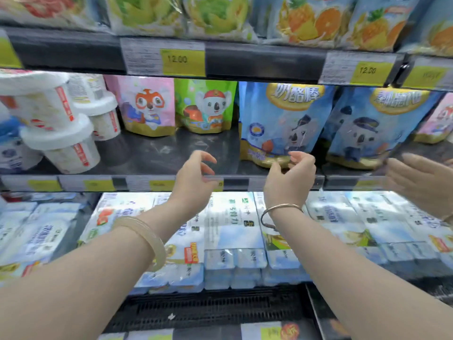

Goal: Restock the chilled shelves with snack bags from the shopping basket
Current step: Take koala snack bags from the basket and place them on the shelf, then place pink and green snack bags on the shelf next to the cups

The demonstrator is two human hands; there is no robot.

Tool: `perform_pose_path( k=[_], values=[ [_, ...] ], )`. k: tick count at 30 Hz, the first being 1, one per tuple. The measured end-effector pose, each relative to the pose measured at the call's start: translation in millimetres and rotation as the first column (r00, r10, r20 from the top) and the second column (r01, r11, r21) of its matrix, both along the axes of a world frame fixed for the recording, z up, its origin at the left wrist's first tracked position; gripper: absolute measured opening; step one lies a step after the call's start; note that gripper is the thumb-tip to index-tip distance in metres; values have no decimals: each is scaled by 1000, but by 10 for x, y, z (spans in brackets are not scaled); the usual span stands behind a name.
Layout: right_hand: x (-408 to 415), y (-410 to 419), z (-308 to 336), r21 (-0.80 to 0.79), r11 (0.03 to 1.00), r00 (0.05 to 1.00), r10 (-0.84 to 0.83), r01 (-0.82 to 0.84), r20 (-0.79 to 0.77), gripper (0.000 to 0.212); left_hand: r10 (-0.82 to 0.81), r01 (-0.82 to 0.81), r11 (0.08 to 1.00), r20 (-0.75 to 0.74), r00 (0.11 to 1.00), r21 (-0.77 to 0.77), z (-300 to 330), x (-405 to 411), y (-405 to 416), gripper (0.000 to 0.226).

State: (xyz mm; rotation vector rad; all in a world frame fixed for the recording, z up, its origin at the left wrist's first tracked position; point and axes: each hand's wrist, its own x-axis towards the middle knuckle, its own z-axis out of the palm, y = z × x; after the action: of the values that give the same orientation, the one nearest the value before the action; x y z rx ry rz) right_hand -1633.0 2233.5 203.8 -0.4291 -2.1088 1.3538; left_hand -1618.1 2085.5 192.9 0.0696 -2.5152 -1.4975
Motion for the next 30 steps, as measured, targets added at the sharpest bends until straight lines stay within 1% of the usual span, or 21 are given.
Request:
perform_pose_path(
  k=[1, 3, 6, 7, 9, 12, 14, 17, 21, 24, 27, 29, 30],
  values=[
    [81, -109, 10, -37, 998, 999, 46, -46, -10, 23, -23, 23, 1000, 27, 999, 12, -8, 90, -35, 32],
    [246, -315, -12, -80, 986, 989, 140, -143, -35, 22, -52, 49, 998, 64, 997, 46, -43, 276, -95, 28],
    [546, -617, -158, -142, 951, 961, 276, -274, -10, 16, -77, 68, 994, 115, 990, 82, -157, 617, -244, 25],
    [655, -702, -245, -163, 940, 951, 308, -300, 26, 14, -84, 72, 993, 144, 986, 88, -220, 749, -304, 25],
    [854, -787, -431, -172, 927, 930, 353, -333, 100, 22, -107, 90, 992, 199, 974, 93, -344, 992, -401, 25],
    [1263, -887, -874, -152, 897, 865, 441, -415, 240, 31, -123, 93, 989, 298, 947, 112, -642, 1432, -598, 21],
    [1589, -906, -1210, -173, 886, 820, 464, -431, 336, 36, -100, 67, 993, 383, 918, 98, -907, 1731, -722, 19],
    [2060, -869, -1703, -200, 888, 749, 458, -414, 479, 40, -79, 52, 996, 500, 863, 68, -1344, 2129, -882, 16],
    [2623, -778, -2303, -213, 908, 633, 407, -362, 658, 40, -70, 70, 997, 640, 766, 25, -1902, 2598, -1057, 15],
    [2987, -748, -2768, -202, 926, 501, 345, -318, 794, 38, 3, 39, 998, 718, 696, -42, -2305, 2922, -1171, 21],
    [3273, -723, -3232, -178, 965, 384, 240, -191, 892, 33, 25, 72, 994, 787, 616, -87, -2743, 3201, -1214, 24],
    [3444, -708, -3567, -117, 988, 285, 141, -102, 948, 32, 9, 119, 989, 834, 551, -90, -3115, 3386, -1166, 21],
    [3542, -698, -3753, -84, 994, 215, 96, -64, 972, 32, 4, 145, 985, 858, 514, -92, -3323, 3479, -1114, 16]
  ],
)
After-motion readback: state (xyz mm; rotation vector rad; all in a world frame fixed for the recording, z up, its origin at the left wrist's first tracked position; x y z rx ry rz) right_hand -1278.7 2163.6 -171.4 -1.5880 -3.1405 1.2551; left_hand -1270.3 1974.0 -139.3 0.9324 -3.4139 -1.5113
